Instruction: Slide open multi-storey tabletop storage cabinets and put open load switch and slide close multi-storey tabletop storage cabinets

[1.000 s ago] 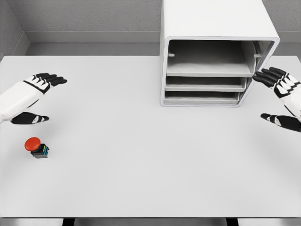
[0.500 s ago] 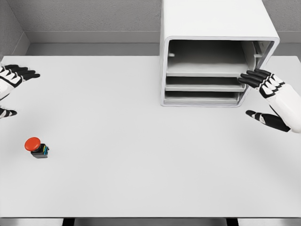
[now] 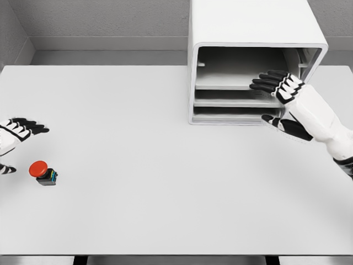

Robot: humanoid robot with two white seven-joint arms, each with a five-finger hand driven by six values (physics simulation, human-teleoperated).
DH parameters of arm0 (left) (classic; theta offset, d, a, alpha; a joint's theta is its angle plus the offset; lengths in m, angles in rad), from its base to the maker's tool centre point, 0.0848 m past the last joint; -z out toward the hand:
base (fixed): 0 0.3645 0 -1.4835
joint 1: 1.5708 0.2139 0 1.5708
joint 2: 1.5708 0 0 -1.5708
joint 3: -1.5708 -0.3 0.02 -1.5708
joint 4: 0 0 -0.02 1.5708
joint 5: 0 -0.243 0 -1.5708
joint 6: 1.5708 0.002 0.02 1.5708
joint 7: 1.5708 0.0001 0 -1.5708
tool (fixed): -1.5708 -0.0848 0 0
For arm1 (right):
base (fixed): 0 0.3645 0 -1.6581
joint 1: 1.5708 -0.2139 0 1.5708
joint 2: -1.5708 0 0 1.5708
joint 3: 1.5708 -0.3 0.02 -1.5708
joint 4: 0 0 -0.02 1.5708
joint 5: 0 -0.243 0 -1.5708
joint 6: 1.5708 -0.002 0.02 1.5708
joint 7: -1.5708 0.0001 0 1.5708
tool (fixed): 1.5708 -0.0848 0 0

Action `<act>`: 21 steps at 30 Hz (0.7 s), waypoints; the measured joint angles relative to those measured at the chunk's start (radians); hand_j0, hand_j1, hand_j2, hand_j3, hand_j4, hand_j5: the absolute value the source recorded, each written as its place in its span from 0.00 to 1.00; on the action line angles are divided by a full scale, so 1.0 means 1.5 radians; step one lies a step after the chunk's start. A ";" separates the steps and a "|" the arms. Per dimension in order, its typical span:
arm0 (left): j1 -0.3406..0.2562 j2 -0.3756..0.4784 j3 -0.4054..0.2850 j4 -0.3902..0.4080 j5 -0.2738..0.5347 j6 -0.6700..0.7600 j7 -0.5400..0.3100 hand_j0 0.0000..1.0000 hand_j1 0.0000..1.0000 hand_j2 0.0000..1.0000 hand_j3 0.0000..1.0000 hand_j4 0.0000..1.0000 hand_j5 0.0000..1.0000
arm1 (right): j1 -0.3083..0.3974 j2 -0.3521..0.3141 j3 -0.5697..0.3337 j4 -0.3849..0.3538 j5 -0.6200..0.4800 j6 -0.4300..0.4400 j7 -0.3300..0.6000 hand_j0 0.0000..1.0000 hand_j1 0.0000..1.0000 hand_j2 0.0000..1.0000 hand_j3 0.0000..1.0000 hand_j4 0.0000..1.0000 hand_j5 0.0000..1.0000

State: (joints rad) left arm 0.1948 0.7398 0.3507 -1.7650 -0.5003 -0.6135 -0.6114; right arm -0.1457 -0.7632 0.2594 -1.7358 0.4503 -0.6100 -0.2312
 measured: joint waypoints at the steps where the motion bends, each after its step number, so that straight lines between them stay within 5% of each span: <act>1: 0.005 0.001 0.000 0.000 0.000 0.000 0.000 1.00 1.00 1.00 1.00 1.00 1.00 | -0.015 0.004 0.016 0.013 -0.001 0.000 0.000 0.86 0.86 0.86 0.86 0.86 0.86; 10: 0.039 0.006 -0.019 -0.006 0.002 0.000 0.000 1.00 1.00 1.00 1.00 1.00 1.00 | -0.031 0.033 0.061 0.047 0.011 0.000 0.000 0.80 0.80 0.80 0.80 0.80 0.80; 21: 0.047 0.007 -0.036 -0.022 0.007 0.000 0.000 1.00 1.00 1.00 1.00 1.00 1.00 | -0.104 0.044 0.134 0.094 0.020 0.000 -0.001 0.81 0.81 0.81 0.81 0.81 0.81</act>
State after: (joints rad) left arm 0.2654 0.7509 0.2964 -1.7979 -0.4902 -0.6136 -0.6113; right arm -0.3022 -0.6970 0.4611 -1.5953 0.4806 -0.6100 -0.2324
